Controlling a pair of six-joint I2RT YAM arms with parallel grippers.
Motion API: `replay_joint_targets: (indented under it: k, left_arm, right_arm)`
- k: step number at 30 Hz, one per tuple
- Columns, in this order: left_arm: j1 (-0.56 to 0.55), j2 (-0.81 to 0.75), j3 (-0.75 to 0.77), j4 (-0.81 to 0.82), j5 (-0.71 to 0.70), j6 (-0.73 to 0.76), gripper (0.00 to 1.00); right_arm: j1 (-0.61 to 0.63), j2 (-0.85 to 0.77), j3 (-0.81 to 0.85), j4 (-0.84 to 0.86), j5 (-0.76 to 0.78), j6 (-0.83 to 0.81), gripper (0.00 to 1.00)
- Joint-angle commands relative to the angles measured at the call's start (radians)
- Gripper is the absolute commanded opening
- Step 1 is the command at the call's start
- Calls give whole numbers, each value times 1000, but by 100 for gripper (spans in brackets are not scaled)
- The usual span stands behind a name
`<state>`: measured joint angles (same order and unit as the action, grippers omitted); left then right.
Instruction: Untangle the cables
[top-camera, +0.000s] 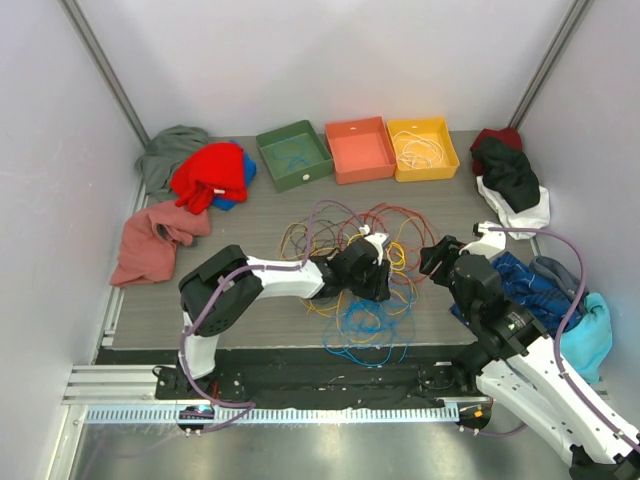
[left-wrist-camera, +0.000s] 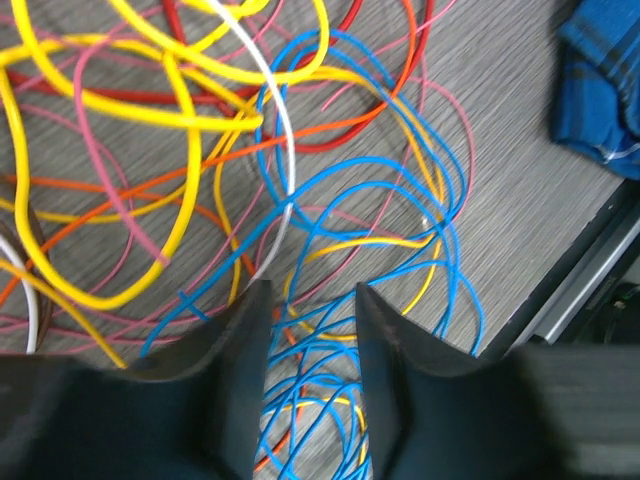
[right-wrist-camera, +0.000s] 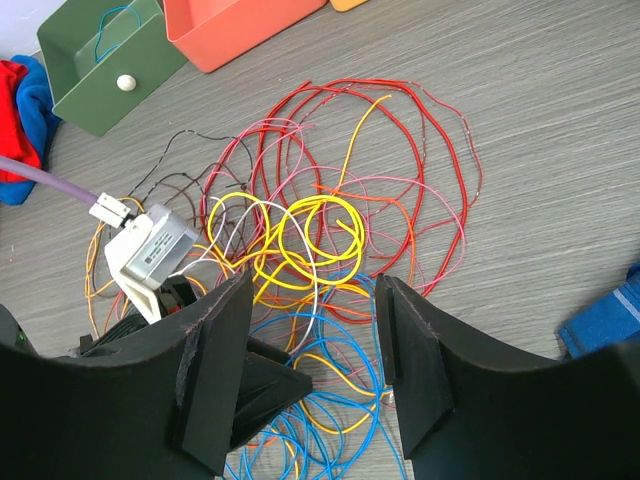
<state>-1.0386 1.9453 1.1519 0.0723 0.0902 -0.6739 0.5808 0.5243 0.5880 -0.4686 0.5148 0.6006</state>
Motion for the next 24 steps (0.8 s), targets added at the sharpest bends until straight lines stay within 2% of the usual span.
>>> replay_joint_targets:
  k: [1,5,9,11,14,17,24]
  left_arm:
    - [-1,-49,-35,41,9,10,36]
    - [-1,-86,-66,50,-13,10,23]
    - [-1,-170,-60,3,-65,30,0]
    - [-1,-263,-52,-57,-82,46,0]
    - [-1,-417,-23,-150,-179,91,0]
    - [-1,-549,61,-260,-274,172,0]
    - [-1,-655,304,-437,-406,339,0]
  right_arm:
    - [1,5,18,19,18,8,59]
    - [1,-15,10,18,19,8,59]
    - [1,-23,13,16,21,11,59]
    - [1,-21,18,16,14,13,59]
    - [-1,-14,24,18,8,16,59]
    - [1,-7,22,27,-8,19,59]
    - [1,-3,19,64,-67,19,59]
